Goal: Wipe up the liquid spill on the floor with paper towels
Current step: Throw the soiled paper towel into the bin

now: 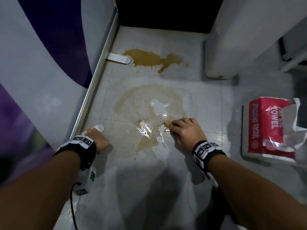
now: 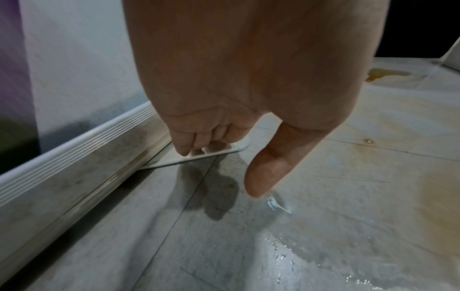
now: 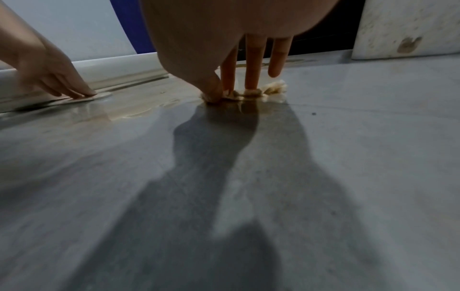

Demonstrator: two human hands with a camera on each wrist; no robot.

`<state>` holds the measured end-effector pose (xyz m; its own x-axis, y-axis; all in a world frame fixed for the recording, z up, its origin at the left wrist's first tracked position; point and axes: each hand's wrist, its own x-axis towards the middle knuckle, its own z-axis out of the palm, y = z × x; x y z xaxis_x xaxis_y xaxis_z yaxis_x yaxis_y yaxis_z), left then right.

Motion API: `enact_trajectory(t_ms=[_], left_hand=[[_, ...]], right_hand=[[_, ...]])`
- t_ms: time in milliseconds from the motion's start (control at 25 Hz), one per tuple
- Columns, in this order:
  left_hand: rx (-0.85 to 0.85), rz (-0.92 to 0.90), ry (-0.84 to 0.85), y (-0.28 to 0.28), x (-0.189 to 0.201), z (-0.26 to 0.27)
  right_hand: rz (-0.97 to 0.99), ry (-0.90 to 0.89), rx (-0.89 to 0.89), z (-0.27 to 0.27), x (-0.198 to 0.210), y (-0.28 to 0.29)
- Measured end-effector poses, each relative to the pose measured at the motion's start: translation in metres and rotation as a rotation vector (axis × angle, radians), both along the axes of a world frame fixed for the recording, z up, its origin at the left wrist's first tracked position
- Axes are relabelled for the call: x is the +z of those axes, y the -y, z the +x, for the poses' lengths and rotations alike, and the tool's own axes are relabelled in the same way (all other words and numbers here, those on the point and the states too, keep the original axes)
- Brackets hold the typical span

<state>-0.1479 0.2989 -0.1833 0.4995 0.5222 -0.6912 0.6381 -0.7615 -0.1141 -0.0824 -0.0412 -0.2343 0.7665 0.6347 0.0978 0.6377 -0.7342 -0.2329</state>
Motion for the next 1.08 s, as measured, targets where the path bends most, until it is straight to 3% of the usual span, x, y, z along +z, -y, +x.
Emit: enact_trajectory(t_ms=[120, 240, 360, 400, 440, 600, 760, 880, 1080], left_hand=[[-0.039, -0.016, -0.021, 0.000, 0.003, 0.001], [-0.014, -0.122, -0.090, -0.023, -0.011, 0.004], [-0.075, -0.182, -0.244, -0.026, -0.014, 0.040], [-0.167, -0.165, -0.239, -0.009, 0.011, 0.057], [-0.266, -0.136, -0.150, 0.012, 0.040, 0.072], [-0.393, -0.260, 0.310, 0.093, 0.114, 0.152], [-0.522, -0.352, 0.636, 0.173, 0.175, 0.210], [-0.614, -0.401, 0.760, 0.221, 0.206, 0.231], [-0.772, -0.457, 0.824, 0.273, 0.232, 0.245]], right_hand=[[-0.097, -0.052, 0.033, -0.002, 0.011, 0.004], [-0.216, -0.259, 0.043, 0.014, 0.039, 0.010], [-0.155, -0.601, -0.151, 0.047, 0.080, 0.014], [-0.066, -0.660, -0.224, 0.063, 0.099, 0.016], [0.024, -0.689, -0.282, 0.079, 0.119, 0.018], [0.323, -0.766, -0.426, 0.129, 0.203, 0.037], [0.617, -0.673, -0.498, 0.132, 0.253, 0.080], [0.774, -0.568, -0.562, 0.133, 0.276, 0.127], [0.945, -0.396, -0.637, 0.163, 0.315, 0.168]])
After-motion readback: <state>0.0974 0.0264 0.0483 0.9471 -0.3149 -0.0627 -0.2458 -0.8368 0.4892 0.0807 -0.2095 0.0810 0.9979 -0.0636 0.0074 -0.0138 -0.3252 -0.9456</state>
